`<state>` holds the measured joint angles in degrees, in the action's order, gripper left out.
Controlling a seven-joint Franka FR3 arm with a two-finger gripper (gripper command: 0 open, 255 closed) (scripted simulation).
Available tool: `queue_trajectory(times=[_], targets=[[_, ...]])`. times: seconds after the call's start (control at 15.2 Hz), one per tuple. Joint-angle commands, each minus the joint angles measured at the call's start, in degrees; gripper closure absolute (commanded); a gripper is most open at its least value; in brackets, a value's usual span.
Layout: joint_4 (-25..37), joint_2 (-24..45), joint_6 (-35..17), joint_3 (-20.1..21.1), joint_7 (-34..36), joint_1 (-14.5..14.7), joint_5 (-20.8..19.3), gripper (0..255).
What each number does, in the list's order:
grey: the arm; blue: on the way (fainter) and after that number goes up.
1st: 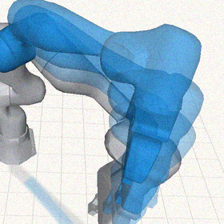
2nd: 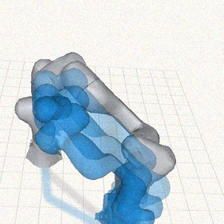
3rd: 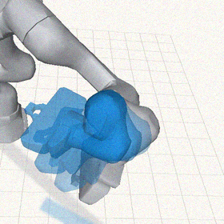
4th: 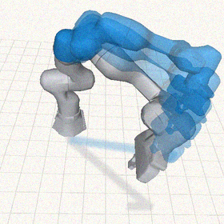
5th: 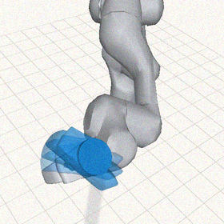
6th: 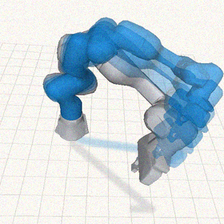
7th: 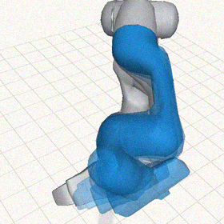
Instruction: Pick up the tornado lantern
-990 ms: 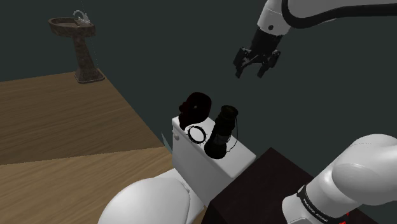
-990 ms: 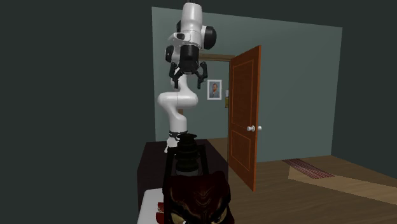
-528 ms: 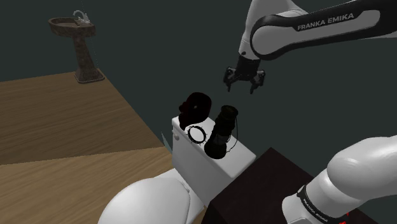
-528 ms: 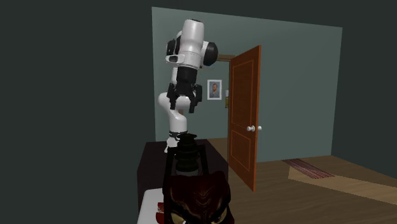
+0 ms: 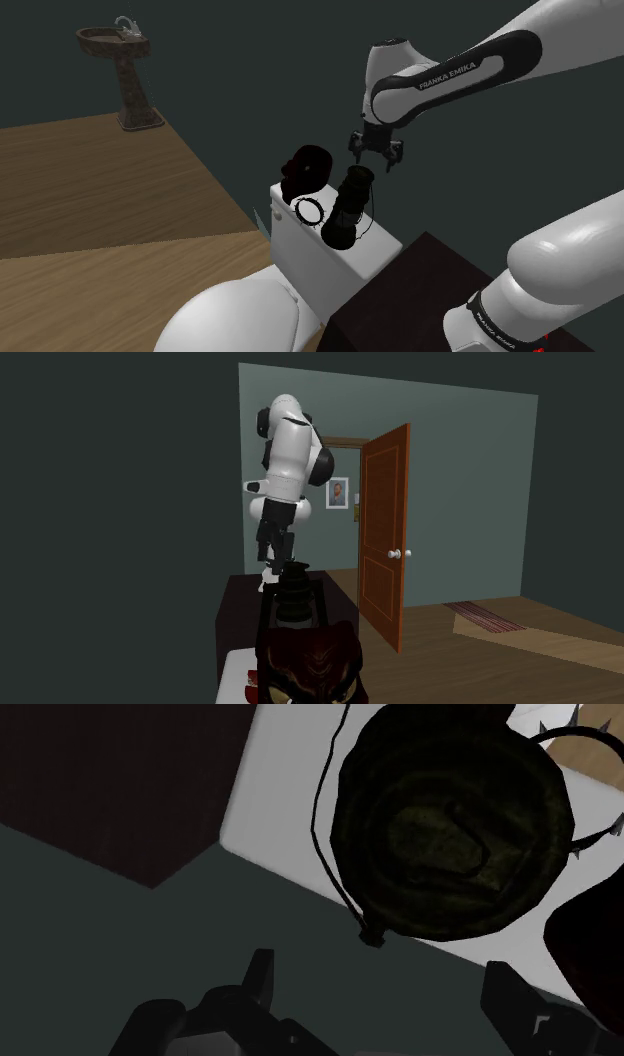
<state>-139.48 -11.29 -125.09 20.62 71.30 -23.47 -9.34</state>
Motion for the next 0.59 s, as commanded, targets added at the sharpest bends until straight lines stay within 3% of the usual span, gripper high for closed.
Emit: queue_trajectory(times=[0.0, 0.53], targets=[[0.91, 4.27, -1.17, 0.49, 7.12, -1.70, -2.15, 0], [-0.99, 8.76, -6.86, 0.62, 10.28, -2.03, -5.32, 0]])
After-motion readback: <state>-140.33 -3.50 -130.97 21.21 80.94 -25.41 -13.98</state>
